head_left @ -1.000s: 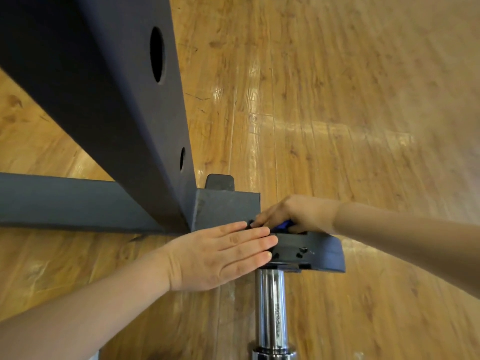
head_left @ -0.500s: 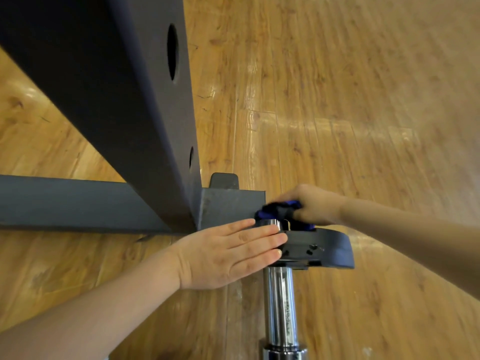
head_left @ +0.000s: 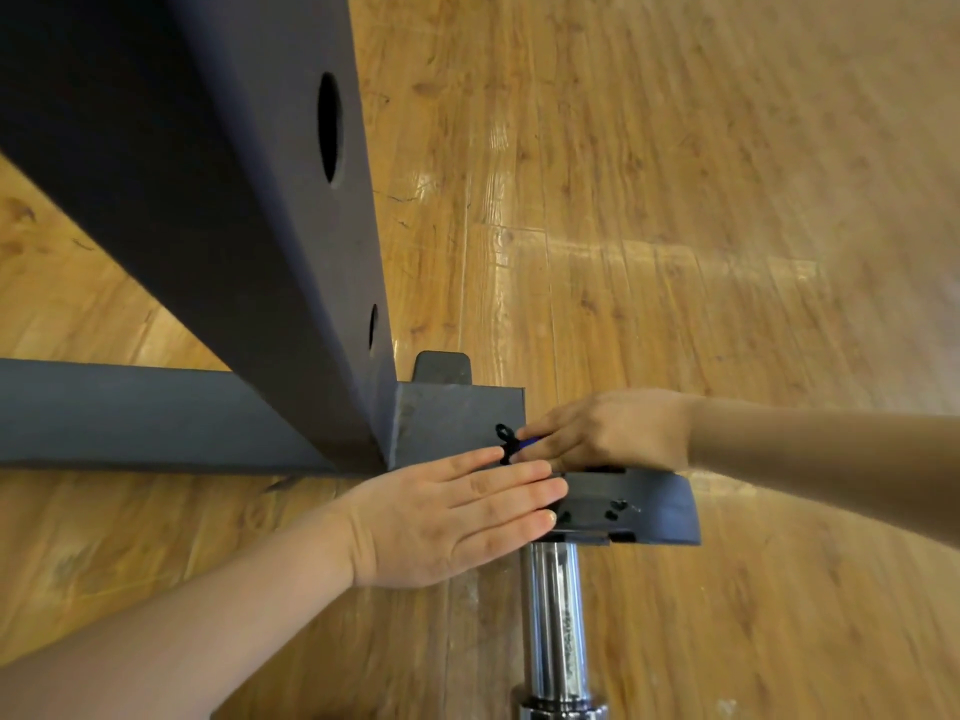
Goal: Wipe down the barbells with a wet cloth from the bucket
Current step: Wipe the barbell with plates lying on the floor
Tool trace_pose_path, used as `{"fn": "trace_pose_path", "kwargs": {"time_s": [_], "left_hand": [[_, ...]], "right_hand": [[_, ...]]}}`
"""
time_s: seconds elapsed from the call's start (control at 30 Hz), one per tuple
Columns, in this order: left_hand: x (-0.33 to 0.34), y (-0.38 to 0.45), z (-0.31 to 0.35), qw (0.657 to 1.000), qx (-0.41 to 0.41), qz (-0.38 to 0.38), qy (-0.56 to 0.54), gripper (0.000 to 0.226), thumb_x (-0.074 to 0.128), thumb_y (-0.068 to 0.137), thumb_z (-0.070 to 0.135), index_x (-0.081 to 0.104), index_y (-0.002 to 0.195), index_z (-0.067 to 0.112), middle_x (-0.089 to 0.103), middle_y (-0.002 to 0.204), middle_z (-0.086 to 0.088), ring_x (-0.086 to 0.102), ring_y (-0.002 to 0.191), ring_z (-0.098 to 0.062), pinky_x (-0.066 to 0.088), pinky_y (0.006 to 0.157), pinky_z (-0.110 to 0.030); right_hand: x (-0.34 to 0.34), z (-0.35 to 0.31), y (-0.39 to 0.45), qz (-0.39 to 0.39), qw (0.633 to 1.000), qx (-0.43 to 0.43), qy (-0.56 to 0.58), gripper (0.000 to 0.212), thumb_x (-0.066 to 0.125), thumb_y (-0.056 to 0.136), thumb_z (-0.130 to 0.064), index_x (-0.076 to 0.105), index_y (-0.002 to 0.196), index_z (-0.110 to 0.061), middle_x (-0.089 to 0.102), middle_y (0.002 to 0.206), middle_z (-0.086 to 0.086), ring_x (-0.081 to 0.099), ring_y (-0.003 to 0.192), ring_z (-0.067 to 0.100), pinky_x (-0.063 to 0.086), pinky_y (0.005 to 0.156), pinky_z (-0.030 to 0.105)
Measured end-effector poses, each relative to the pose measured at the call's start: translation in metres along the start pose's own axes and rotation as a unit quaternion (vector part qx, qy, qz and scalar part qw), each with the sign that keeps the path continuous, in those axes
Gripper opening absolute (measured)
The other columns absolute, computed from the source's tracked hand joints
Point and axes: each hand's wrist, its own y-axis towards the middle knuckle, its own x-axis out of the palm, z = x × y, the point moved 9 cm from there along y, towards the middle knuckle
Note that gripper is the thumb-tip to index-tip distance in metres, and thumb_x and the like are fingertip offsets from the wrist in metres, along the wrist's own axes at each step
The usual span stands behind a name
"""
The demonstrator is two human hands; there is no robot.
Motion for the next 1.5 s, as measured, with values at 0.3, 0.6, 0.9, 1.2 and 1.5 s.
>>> {"fn": "trace_pose_path", "kwargs": {"time_s": [0.3, 0.6, 0.9, 1.2, 1.5], "left_hand": [[0.0, 0.001, -0.001, 1.0, -0.002, 0.019, -0.003, 0.042, 0.032, 0.1, 0.004, 0.026, 0.141, 0.006, 0.026, 0.148, -0.011, 0.006, 0.146, -0.024, 0.014, 0.119, -0.039], [-0.001, 0.0, 0.001, 1.0, -0.003, 0.01, 0.018, 0.052, 0.04, 0.097, 0.009, 0.02, 0.145, 0.006, 0.025, 0.149, -0.01, 0.003, 0.146, -0.024, 0.015, 0.118, -0.04], [-0.002, 0.001, 0.004, 0.996, -0.016, -0.077, 0.045, 0.059, 0.038, 0.093, 0.005, 0.014, 0.147, 0.004, 0.009, 0.155, -0.008, 0.01, 0.145, -0.026, 0.004, 0.117, -0.042], [-0.02, 0.009, 0.012, 0.981, -0.094, -0.159, 0.061, 0.077, 0.053, 0.085, 0.017, 0.006, 0.144, 0.001, 0.012, 0.151, -0.015, 0.008, 0.141, -0.024, 0.015, 0.114, -0.039], [-0.037, 0.003, 0.015, 0.946, -0.103, -0.303, 0.04, 0.067, 0.03, 0.101, 0.018, -0.026, 0.137, 0.007, -0.031, 0.147, -0.009, -0.016, 0.144, -0.024, -0.016, 0.108, -0.035]], "right_hand": [[-0.016, 0.013, -0.055, 0.038, 0.993, 0.026, -0.106, 0.039, 0.038, 0.095, -0.013, 0.058, 0.128, -0.007, 0.052, 0.138, 0.003, 0.042, 0.132, 0.023, 0.037, 0.107, 0.036], [-0.005, 0.006, 0.01, 0.004, 0.996, 0.069, 0.062, 0.036, 0.058, 0.085, -0.002, 0.064, 0.12, -0.008, 0.057, 0.132, 0.007, 0.048, 0.127, 0.029, 0.047, 0.096, 0.048], [-0.005, 0.012, -0.02, -0.127, 0.979, 0.149, 0.048, 0.026, 0.061, 0.088, -0.014, 0.069, 0.112, -0.019, 0.064, 0.122, 0.0, 0.056, 0.118, 0.02, 0.048, 0.097, 0.036], [-0.051, -0.065, -0.109, 0.367, 0.733, 0.51, 0.262, 0.042, 0.052, 0.078, -0.002, 0.069, 0.106, -0.03, 0.065, 0.096, -0.033, 0.065, 0.077, 0.001, 0.054, 0.068, 0.019], [-0.013, -0.152, -0.085, 0.439, 0.649, 0.598, 0.171, 0.071, 0.059, 0.07, 0.019, 0.054, 0.131, -0.015, 0.035, 0.133, -0.025, 0.037, 0.133, 0.012, 0.026, 0.104, 0.014]]}}
